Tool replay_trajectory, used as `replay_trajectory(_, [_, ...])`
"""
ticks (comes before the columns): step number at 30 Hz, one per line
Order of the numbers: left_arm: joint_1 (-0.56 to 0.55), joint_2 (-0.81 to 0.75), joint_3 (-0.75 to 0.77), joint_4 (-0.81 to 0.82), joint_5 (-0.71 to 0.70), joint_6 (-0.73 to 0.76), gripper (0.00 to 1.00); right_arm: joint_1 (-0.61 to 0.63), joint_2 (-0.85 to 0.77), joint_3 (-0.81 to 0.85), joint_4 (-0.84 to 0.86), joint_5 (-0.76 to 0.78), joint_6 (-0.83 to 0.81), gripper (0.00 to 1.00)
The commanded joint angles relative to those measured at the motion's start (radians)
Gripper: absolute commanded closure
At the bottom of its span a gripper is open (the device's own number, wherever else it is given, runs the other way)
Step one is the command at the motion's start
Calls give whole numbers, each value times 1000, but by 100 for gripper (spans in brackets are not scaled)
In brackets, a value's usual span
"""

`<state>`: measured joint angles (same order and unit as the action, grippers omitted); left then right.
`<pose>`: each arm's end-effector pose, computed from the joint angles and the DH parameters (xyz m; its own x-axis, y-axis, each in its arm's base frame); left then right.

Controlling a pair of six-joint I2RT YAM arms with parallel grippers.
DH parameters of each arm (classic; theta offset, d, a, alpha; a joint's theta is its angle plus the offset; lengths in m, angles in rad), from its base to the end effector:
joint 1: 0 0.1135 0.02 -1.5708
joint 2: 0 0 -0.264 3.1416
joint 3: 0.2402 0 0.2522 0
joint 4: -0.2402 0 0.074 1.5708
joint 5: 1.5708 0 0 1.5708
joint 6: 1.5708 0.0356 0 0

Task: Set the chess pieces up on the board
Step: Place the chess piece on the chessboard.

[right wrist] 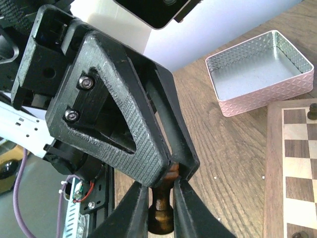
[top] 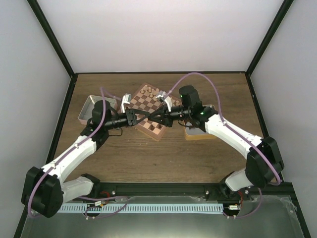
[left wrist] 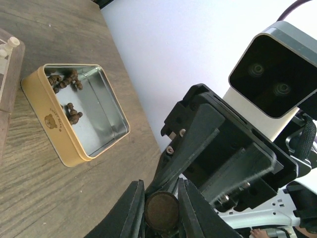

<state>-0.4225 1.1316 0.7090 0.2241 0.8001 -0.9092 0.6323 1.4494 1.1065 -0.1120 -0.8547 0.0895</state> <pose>0.2199 -0.1269 0.2872 -0.8420 -0.2241 -0.4907 0.4277 0.2770 -0.8604 0.2474 0.2145 0.3069 -0.4366 -0.2471 -0.8651 -0.8992 0.1517 0.4104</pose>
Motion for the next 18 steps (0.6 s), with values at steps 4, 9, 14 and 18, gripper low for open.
replay_trajectory(4, [-7, -13, -14, 52, 11, -7, 89, 17, -26, 12, 102, 47, 102, 62])
replay_trajectory(9, [-7, -29, -10, 112, 8, -19, 89, 16, -110, -141, 390, -7, 392, 41])
replay_trajectory(14, [-7, -43, -15, 200, -6, -91, 89, 16, -181, -303, 734, 79, 742, 31])
replay_trajectory(18, [-7, -51, -15, 236, -26, -141, 89, 25, -166, -351, 907, 144, 953, 31])
